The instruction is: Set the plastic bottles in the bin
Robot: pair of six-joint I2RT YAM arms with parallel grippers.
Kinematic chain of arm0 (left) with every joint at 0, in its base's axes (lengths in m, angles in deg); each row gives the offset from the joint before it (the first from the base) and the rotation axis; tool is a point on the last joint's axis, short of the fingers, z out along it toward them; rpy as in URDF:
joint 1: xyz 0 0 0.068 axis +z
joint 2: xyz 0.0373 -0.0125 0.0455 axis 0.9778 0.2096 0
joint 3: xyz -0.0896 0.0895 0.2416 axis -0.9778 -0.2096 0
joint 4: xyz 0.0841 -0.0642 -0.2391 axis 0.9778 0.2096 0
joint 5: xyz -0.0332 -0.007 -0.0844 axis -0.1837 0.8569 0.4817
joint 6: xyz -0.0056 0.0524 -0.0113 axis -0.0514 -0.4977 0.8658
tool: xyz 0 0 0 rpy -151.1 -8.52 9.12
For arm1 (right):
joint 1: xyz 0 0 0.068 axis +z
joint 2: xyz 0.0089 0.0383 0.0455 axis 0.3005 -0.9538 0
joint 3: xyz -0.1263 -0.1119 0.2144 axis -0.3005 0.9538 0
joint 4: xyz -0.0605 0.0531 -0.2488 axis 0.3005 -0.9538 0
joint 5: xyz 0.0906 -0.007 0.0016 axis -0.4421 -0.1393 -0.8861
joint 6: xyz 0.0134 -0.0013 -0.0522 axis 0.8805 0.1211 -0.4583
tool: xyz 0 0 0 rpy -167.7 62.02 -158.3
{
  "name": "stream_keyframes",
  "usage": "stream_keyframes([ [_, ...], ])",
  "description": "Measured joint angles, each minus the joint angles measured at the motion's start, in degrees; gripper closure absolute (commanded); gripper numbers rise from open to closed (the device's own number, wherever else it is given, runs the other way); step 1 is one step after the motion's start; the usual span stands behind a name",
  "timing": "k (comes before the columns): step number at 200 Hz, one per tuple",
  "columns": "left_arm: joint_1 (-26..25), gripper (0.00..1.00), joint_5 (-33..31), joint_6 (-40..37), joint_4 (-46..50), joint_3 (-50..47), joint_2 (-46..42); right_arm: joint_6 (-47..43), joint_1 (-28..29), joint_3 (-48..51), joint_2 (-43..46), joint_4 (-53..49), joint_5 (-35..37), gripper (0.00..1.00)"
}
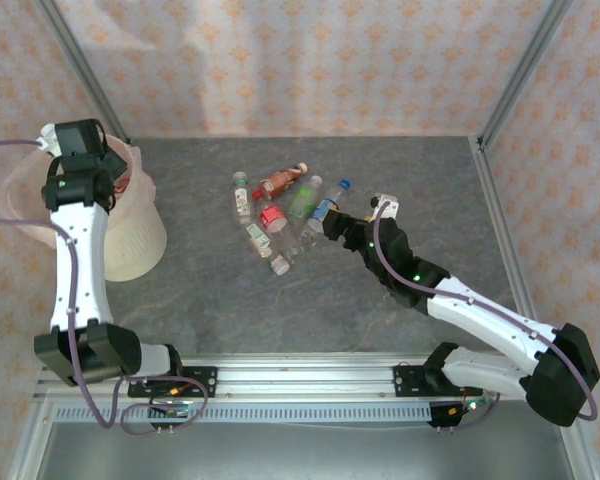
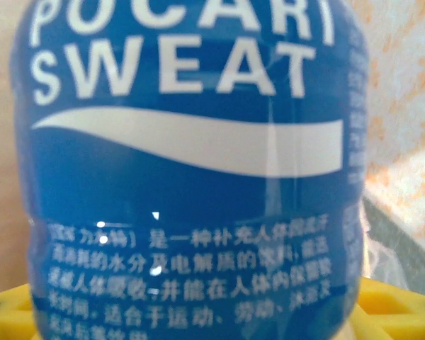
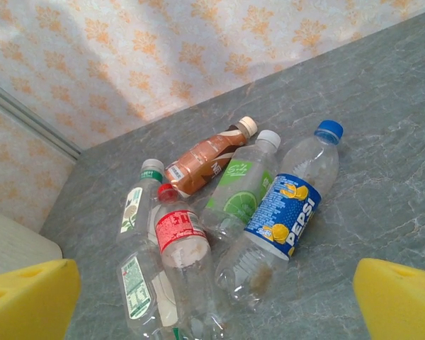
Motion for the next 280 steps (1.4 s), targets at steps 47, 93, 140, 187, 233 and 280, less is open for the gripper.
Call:
stream_keyframes([
  [47, -0.07, 0.35, 2.36, 0.57, 2.78, 2.01, 4.90, -0.04, 0.00, -0.63, -0.24, -2.12, -0.48, 0.01],
  [93, -0.02, 0.08, 2.38, 1.33, 4.39, 2.93, 4.74, -0.09, 0.00, -0.92, -0.26, -3.04, -0.46, 0.01],
  [140, -0.02, 0.00, 2.75, 1.46, 5.84, 4.87, 1.97, -0.09, 0.00, -0.92, -0.35, -3.02, -0.42, 0.01],
  [187, -5.40, 0.00, 4.87, 1.40, 5.75, 4.92, -3.87, -0.26, 0.00, -0.92, -0.50, -3.02, 0.74, 0.01],
  [233, -22.27, 0.00, 5.18, 1.01, 3.85, 4.28, -9.16, -0.26, -0.02, -0.92, -0.76, -2.97, 3.82, 0.01],
  [280, -37.51, 0.00, 2.16, 2.10, 1.14, -2.80, -10.29, -0.24, -0.39, -0.92, -0.92, -3.02, 6.58, 0.01],
])
